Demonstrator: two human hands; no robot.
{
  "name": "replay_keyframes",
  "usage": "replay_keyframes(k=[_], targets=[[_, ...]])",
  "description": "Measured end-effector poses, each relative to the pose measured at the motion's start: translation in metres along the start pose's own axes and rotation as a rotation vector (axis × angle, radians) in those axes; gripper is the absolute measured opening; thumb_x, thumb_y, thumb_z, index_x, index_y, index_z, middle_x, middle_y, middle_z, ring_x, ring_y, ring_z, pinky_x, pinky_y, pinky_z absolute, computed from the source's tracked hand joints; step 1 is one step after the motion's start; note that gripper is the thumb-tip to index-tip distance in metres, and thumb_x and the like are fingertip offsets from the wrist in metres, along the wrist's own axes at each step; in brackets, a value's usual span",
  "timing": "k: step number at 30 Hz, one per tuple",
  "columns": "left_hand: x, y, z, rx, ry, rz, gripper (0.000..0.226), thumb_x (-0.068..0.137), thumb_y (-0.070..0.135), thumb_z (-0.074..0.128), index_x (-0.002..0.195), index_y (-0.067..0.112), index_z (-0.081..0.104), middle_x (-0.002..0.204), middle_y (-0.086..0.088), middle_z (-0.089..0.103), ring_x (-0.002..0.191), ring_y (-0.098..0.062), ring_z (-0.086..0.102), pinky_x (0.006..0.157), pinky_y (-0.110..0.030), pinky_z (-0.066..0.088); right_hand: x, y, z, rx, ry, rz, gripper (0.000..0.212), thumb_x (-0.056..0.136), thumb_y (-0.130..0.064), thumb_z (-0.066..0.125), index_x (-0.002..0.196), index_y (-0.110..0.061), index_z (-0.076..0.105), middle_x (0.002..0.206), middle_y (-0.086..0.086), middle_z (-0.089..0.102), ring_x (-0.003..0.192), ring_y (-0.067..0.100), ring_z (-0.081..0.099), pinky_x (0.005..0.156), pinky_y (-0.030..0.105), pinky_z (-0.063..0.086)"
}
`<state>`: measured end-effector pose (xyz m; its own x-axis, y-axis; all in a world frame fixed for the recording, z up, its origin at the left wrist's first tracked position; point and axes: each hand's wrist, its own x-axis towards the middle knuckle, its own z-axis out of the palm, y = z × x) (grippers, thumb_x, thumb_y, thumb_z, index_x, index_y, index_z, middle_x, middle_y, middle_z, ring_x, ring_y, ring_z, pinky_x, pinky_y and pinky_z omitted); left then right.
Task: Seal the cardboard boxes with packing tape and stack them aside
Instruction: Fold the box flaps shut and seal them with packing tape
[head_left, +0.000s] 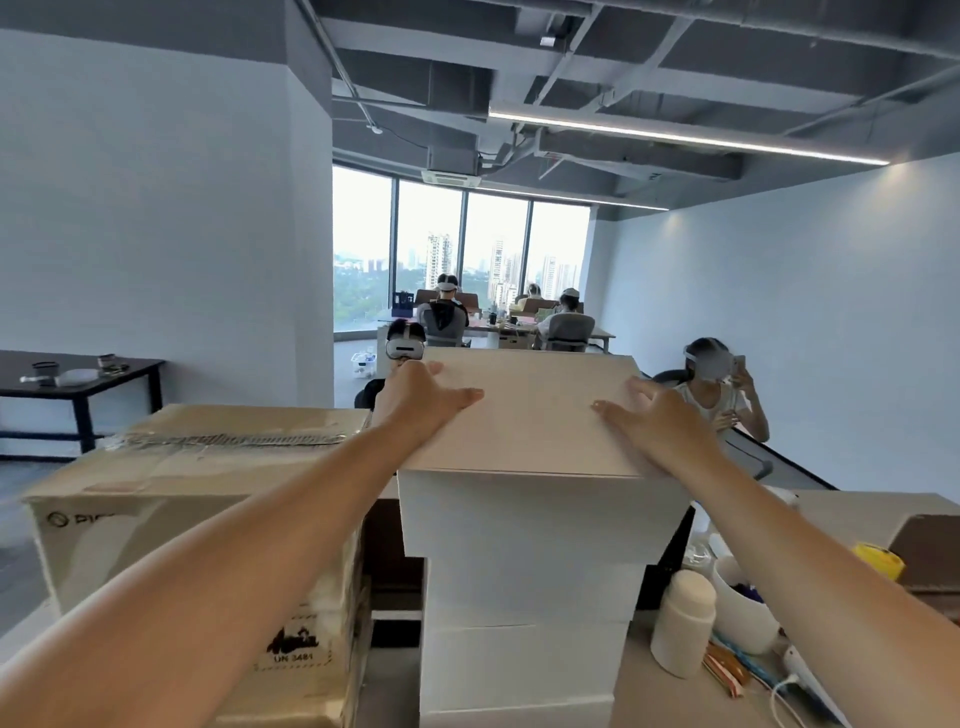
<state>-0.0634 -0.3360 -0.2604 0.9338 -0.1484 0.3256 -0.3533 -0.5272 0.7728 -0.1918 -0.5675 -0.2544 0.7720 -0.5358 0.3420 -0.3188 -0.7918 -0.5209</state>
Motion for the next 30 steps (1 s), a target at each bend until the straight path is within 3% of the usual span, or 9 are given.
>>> replay_keyframes(k=[3, 6, 8, 11, 14, 18, 22, 26, 30], targets=[[-0.033, -0.009, -0.023, -0.041, 0.035, 0.047, 0.080, 0.077, 0.052, 0.079, 0.145, 0.020, 0.050, 0.128, -0.002, 0.063, 0.107, -0.019, 0.062, 0.081, -0.030, 0.051, -0.043, -0.018, -0.007, 0.003, 0.070, -0.038, 0.057, 0.088, -0.059, 0.057, 0.128, -0.018, 0.051, 0.128, 0.012, 0.059, 0.111, 0.033, 0.059, 0.092, 0.039, 0.045], [-0.071, -0.020, -0.050, -0.072, 0.073, 0.086, 0.082, 0.077, 0.055, 0.077, 0.147, 0.026, 0.046, 0.121, 0.004, 0.066, 0.073, -0.008, 0.062, 0.063, -0.026, 0.052, -0.087, -0.030, -0.008, 0.029, 0.141, -0.061, 0.060, 0.087, -0.060, 0.057, 0.132, -0.021, 0.046, 0.133, 0.009, 0.058, 0.106, 0.033, 0.062, 0.093, 0.043, 0.047], [-0.096, -0.035, -0.068, -0.078, 0.088, 0.104, 0.084, 0.075, 0.058, 0.077, 0.147, 0.028, 0.046, 0.139, 0.003, 0.059, 0.088, -0.012, 0.067, 0.072, -0.030, 0.057, -0.121, -0.037, -0.003, 0.055, 0.155, -0.071, 0.066, 0.088, -0.060, 0.056, 0.142, -0.026, 0.040, 0.138, 0.004, 0.055, 0.112, 0.032, 0.059, 0.092, 0.040, 0.047], [-0.136, -0.061, -0.091, -0.107, 0.092, 0.110, 0.083, 0.075, 0.057, 0.078, 0.147, 0.029, 0.047, 0.144, 0.005, 0.054, 0.116, -0.014, 0.061, 0.080, -0.027, 0.050, -0.168, -0.046, 0.011, 0.043, 0.160, -0.095, 0.069, 0.089, -0.062, 0.053, 0.147, -0.030, 0.034, 0.134, 0.004, 0.058, 0.105, 0.028, 0.062, 0.081, 0.036, 0.046], [-0.177, -0.091, -0.107, -0.097, 0.095, 0.068, 0.083, 0.074, 0.061, 0.076, 0.147, 0.035, 0.046, 0.143, 0.007, 0.056, 0.123, -0.017, 0.057, 0.084, -0.030, 0.052, -0.213, -0.048, 0.028, 0.037, 0.150, -0.054, 0.075, 0.088, -0.066, 0.051, 0.151, -0.034, 0.029, 0.130, 0.005, 0.061, 0.100, 0.026, 0.063, 0.079, 0.034, 0.044], [-0.222, -0.131, -0.115, -0.103, 0.074, 0.017, 0.085, 0.071, 0.064, 0.076, 0.146, 0.038, 0.045, 0.138, 0.005, 0.059, 0.117, -0.022, 0.061, 0.087, -0.043, 0.058, -0.267, -0.042, 0.054, 0.094, 0.106, -0.001, 0.075, 0.085, -0.068, 0.052, 0.150, -0.039, 0.027, 0.103, 0.001, 0.065, 0.095, 0.024, 0.064, 0.071, 0.032, 0.043], [-0.253, -0.169, -0.113, -0.081, 0.035, -0.030, 0.089, 0.070, 0.066, 0.076, 0.147, 0.038, 0.042, 0.144, 0.006, 0.054, 0.118, -0.021, 0.061, 0.087, -0.044, 0.058, -0.302, -0.031, 0.084, 0.101, 0.068, 0.051, 0.076, 0.085, -0.065, 0.055, 0.151, -0.038, 0.029, 0.125, 0.006, 0.062, 0.105, 0.028, 0.062, 0.073, 0.033, 0.044], [-0.280, -0.203, -0.105, -0.026, 0.003, -0.110, 0.086, 0.074, 0.066, 0.073, 0.148, 0.037, 0.040, 0.149, 0.005, 0.049, 0.123, -0.023, 0.057, 0.094, -0.046, 0.055, -0.326, -0.019, 0.119, 0.096, 0.034, 0.021, 0.082, 0.080, -0.070, 0.054, 0.151, -0.034, 0.031, 0.124, 0.003, 0.064, 0.098, 0.024, 0.064, 0.065, 0.030, 0.045], [-0.297, -0.234, -0.105, 0.002, 0.011, -0.182, 0.083, 0.075, 0.061, 0.075, 0.147, 0.036, 0.043, 0.149, 0.007, 0.049, 0.129, -0.023, 0.052, 0.101, -0.047, 0.050, -0.342, -0.017, 0.153, 0.144, -0.084, 0.038, 0.080, 0.085, -0.065, 0.057, 0.152, -0.034, 0.028, 0.146, -0.008, 0.047, 0.124, 0.017, 0.054, 0.085, 0.029, 0.048]])
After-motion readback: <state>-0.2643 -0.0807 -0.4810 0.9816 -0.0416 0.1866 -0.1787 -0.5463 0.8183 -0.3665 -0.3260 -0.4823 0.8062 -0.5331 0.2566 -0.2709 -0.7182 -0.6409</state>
